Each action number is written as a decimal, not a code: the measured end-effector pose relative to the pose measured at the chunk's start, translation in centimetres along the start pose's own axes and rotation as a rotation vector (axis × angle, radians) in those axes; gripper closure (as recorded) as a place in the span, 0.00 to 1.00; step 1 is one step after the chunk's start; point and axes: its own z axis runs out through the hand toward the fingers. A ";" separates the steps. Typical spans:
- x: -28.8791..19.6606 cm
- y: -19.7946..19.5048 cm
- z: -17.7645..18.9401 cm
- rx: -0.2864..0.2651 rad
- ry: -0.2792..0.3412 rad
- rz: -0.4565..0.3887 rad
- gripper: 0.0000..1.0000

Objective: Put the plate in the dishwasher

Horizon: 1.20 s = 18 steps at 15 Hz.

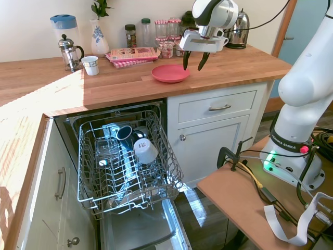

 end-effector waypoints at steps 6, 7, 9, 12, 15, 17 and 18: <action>1.6 -1.3 1.1 0.063 -0.037 0.025 1.00; 1.7 -1.5 1.4 0.061 -0.038 0.024 1.00; 1.8 -1.8 2.2 0.053 -0.045 0.022 1.00; 2.0 -2.3 2.8 0.049 -0.050 0.019 1.00; 2.3 -2.5 3.8 0.041 -0.058 0.018 1.00; 2.5 -2.6 4.1 0.047 -0.062 0.023 1.00; 2.5 -2.6 4.2 0.049 -0.065 0.026 1.00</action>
